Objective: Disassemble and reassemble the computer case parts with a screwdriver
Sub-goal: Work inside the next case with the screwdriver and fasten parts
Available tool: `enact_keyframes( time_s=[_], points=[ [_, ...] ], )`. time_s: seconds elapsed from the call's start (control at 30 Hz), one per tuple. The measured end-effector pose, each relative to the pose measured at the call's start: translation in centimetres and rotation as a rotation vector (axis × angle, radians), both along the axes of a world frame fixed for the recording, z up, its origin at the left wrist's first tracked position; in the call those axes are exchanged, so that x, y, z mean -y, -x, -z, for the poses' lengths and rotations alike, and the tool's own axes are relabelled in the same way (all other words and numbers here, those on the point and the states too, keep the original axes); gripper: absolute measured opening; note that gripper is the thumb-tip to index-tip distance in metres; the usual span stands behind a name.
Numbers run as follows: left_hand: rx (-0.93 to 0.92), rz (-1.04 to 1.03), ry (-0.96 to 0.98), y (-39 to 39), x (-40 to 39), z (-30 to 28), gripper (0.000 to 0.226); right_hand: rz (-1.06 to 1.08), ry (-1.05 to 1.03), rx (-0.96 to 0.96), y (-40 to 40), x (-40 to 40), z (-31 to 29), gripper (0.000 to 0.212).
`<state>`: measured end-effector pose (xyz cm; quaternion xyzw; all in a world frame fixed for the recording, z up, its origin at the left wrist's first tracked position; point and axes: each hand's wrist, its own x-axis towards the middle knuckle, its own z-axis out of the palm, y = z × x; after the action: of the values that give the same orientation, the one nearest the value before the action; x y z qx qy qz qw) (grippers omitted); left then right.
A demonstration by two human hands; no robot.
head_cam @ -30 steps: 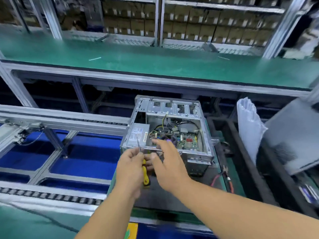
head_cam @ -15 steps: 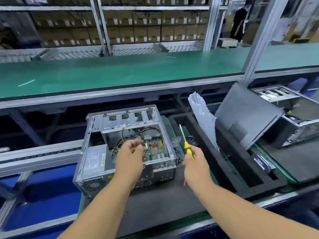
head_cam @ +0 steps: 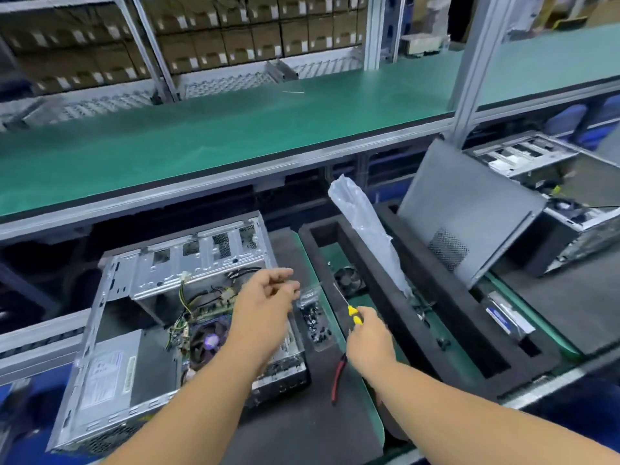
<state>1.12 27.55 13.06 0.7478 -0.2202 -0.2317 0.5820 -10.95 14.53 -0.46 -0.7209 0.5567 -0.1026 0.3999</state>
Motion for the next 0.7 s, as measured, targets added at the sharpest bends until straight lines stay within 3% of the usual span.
enact_keyframes(
  time_s=[0.23, 0.47, 0.7],
  points=[
    [-0.005, 0.071, 0.046, 0.3, 4.6, 0.7, 0.025, -0.097, 0.049, -0.175, -3.4, 1.9, 1.7, 0.053],
    [0.015, 0.075, 0.029, 0.0, 6.4, 2.2, 0.030, -0.397, 0.146, -0.230, -3.1, 2.1, 3.4, 0.060],
    [0.029, 0.057, 0.013, -0.5, 7.3, 3.1, 0.031, -0.404, 0.185, -0.026, -1.9, 2.6, 3.5, 0.045]
  ],
)
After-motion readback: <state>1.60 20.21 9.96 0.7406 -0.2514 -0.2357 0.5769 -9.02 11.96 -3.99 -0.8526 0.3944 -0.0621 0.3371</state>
